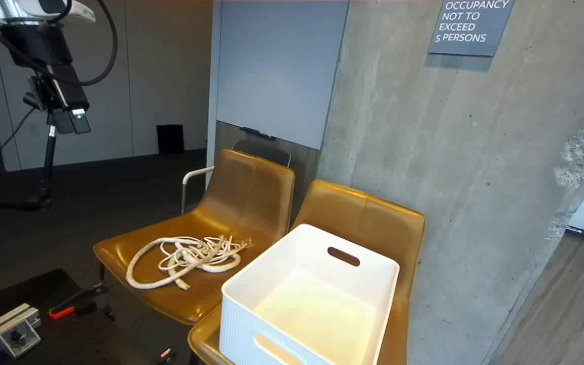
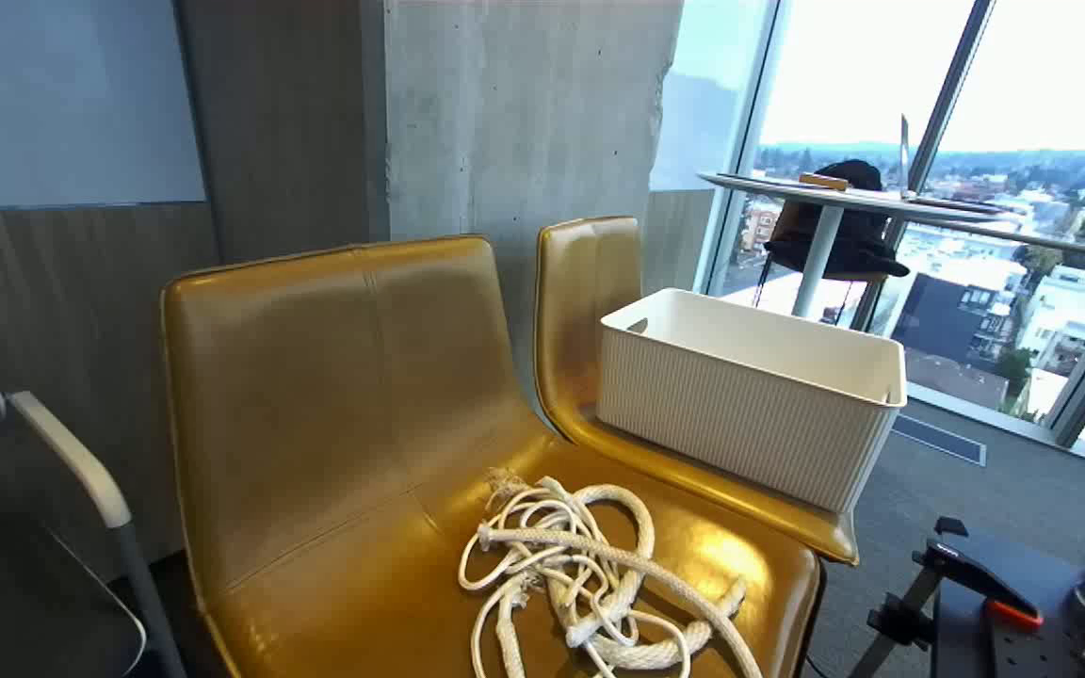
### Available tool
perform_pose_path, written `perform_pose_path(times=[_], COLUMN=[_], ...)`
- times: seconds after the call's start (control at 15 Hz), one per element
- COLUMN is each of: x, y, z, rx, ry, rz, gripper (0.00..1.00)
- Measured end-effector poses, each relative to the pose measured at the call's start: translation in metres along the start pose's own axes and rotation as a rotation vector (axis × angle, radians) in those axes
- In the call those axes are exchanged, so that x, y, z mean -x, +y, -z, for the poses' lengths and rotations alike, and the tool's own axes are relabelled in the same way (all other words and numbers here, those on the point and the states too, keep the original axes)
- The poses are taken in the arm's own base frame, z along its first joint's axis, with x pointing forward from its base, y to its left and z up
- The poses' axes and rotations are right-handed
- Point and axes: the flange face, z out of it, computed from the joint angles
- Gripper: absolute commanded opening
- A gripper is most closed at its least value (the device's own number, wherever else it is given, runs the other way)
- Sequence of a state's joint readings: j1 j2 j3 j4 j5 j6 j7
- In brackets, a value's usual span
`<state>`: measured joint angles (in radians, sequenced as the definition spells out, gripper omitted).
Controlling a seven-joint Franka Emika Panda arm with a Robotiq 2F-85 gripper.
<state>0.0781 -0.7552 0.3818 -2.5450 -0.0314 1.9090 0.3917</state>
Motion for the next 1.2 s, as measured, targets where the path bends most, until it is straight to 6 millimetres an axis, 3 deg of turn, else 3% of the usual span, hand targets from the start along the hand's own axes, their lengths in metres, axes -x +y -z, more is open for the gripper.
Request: perform_pose_path(times=[0.6,0.93,1.2], x=[-0.006,-0.057,-0.104], y=[-0.002,-0.016,-0.012], z=[-0.002,-0.021,-0.076], rx=[-0.001,-0.060,-0.094], ry=[0.022,0.158,0.169], rz=[0.010,0.045,0.046], gripper=[1.00,1.00,1.00])
